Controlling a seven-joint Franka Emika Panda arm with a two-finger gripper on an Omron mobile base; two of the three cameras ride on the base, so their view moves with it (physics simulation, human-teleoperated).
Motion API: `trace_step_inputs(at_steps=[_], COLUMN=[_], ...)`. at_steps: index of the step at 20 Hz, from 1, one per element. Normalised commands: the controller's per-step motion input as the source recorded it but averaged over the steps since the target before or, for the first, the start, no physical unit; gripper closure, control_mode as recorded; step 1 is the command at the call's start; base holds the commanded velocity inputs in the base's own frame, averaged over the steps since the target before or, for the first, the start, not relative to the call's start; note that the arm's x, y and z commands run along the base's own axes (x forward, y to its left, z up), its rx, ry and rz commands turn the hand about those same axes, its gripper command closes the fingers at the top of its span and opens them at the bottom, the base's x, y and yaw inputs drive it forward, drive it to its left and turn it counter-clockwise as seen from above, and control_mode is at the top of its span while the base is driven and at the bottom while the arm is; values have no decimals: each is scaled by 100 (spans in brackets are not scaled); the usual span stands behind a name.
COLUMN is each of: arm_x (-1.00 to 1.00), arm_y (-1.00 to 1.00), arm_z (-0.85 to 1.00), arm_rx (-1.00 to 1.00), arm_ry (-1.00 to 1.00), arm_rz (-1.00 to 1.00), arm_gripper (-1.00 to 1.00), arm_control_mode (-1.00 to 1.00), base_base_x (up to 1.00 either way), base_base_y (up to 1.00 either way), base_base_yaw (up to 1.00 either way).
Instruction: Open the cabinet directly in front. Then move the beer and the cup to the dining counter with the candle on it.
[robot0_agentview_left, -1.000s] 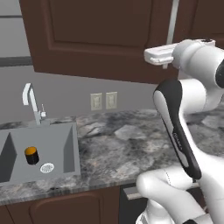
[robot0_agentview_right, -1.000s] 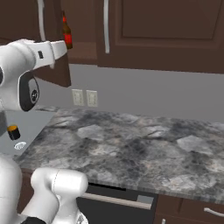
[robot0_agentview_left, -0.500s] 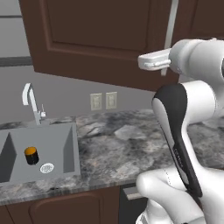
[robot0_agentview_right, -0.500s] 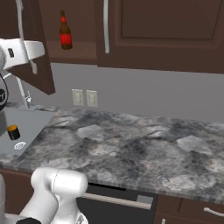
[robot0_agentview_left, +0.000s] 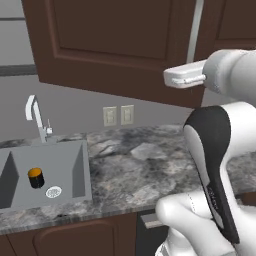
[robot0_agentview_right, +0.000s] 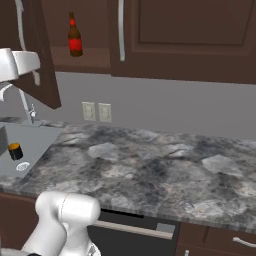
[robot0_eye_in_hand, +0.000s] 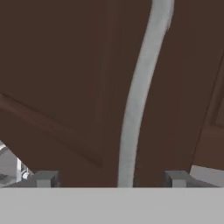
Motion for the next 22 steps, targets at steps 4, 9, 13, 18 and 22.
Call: trace_step_inputs(at_steps=[4, 9, 13, 18, 22], arm_x=[-85, -54, -34, -4, 0], arm_y=[-14, -59, -73, -51, -58], arm_z=[4, 11, 3, 0, -2], arm_rx=[0, 0, 0, -5, -10], arm_ry=[-14, -11, -4, 0, -10], arm_rz=[0, 3, 2, 8, 14], arm_gripper=[-100, -100, -100, -100, -100], arm_control_mode=[-100, -100, -100, -100, -100], base_base_x=[0, 0, 0, 0, 0], base_base_y=[0, 0, 0, 0, 0], base_base_yaw=[0, 0, 0, 0, 0])
